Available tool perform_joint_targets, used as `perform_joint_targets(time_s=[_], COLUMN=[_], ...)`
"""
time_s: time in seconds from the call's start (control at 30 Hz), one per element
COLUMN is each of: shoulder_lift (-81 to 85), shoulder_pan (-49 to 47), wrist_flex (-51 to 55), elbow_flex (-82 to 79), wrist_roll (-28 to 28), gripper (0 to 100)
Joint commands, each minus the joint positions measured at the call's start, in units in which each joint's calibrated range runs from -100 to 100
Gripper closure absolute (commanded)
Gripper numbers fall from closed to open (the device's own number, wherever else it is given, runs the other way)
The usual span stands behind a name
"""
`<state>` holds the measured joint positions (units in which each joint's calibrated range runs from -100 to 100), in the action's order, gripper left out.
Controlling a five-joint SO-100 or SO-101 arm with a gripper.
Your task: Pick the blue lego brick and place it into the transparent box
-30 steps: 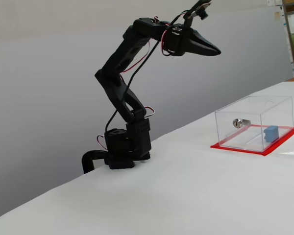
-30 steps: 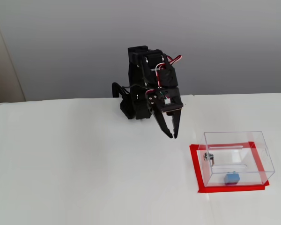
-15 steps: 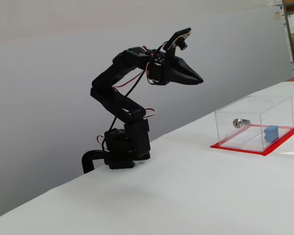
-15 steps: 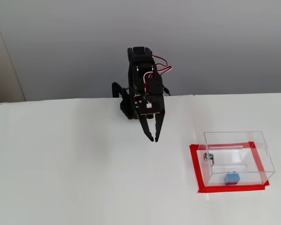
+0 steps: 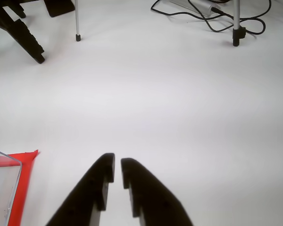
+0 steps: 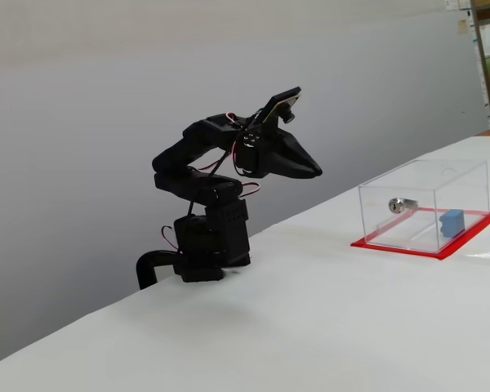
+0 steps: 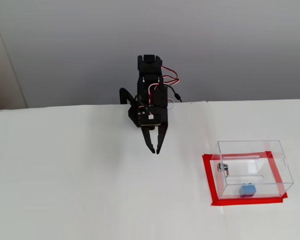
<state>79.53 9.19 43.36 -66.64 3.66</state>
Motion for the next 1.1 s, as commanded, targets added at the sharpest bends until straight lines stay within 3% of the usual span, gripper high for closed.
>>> perform_joint_targets(time_s=[0.0,0.4,1.07], shoulder_lift=[3.32,19.79,20.21], shoulder_pan=[0.39,1.79,4.01], wrist_flex=[-1.06,-1.06,-0.28], elbow_flex=[-2.53,-20.79,-32.82], wrist_roll=[-0.17,-0.11,-0.22], gripper=[99,99,99])
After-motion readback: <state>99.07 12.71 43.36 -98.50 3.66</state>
